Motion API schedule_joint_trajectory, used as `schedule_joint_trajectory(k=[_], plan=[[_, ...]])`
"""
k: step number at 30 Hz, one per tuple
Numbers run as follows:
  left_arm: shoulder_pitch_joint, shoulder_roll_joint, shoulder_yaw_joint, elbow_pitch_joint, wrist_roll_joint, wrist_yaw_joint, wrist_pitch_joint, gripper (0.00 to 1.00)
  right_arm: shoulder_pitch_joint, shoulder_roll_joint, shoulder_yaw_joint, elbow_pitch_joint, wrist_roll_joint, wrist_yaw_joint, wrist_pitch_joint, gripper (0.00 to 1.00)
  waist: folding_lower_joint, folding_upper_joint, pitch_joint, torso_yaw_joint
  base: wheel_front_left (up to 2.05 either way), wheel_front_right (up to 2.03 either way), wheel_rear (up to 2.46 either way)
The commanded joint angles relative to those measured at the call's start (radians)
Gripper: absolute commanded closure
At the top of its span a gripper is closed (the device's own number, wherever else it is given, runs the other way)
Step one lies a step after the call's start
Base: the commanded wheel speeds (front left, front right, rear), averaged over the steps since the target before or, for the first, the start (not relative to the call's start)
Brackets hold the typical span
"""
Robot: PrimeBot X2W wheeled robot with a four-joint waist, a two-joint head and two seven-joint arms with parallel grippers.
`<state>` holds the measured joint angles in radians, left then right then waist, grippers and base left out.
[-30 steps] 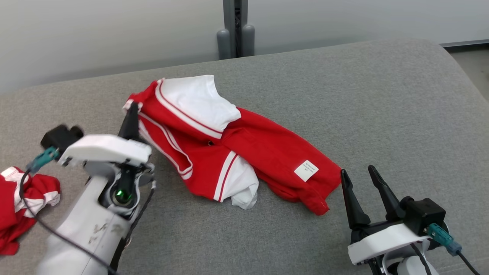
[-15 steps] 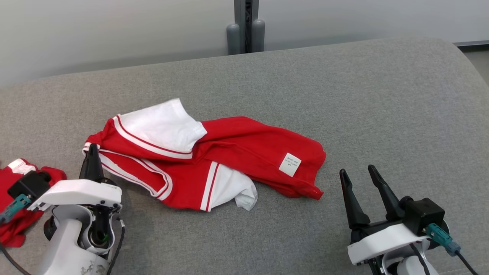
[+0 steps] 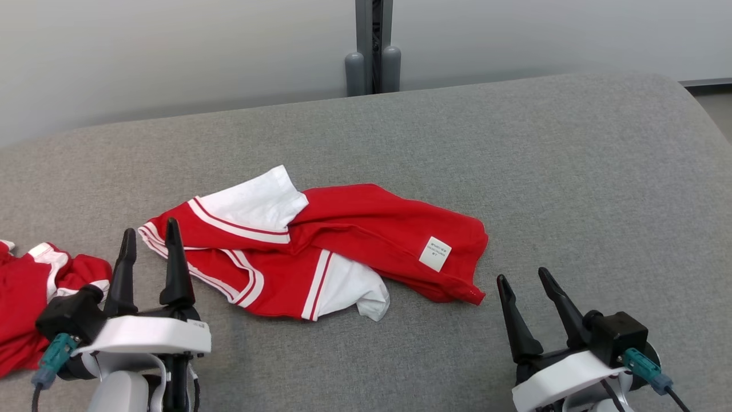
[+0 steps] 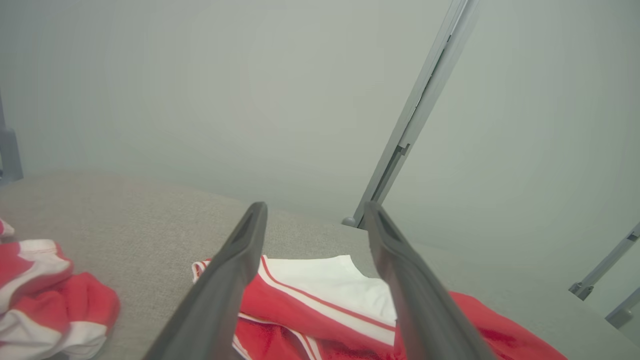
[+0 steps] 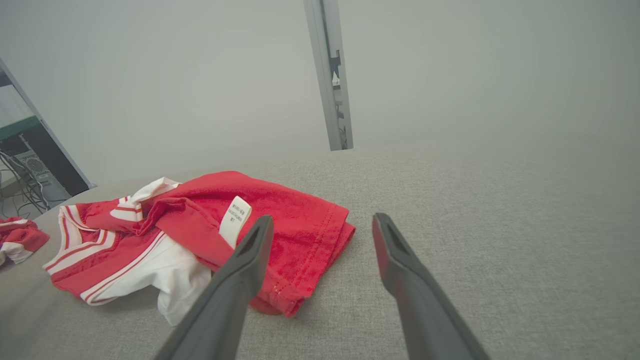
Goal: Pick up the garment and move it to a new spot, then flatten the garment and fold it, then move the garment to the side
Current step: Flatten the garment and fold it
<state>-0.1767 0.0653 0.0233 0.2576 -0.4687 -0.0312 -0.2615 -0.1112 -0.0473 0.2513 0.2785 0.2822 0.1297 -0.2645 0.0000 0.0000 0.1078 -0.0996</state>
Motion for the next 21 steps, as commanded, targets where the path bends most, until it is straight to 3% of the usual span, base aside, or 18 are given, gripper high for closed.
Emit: schedule_joint_trajectory(k=[1,6,21], plan=[[0.024,-0.002,0.004,-0.021,0.028,-0.007,-0.003,0.0,0.009,-0.006,0.007,0.007,0.007,0.002,-0.002,0.0,0.0,0.0,-0.01,0.01,0.0,0.0,0.0],[0.111,-0.013,-0.007,-0.115,0.093,-0.017,-0.003,0.0,0.019,-0.012,0.032,0.026,0.021,0.002,-0.002,0.0,0.0,0.0,-0.032,0.031,0.0,0.0,0.0],[0.299,-0.013,-0.066,-0.208,0.242,0.059,-0.003,0.0,0.081,-0.01,0.059,0.043,0.038,0.002,-0.002,0.0,0.0,0.0,-0.102,0.057,0.0,0.0,0.0]])
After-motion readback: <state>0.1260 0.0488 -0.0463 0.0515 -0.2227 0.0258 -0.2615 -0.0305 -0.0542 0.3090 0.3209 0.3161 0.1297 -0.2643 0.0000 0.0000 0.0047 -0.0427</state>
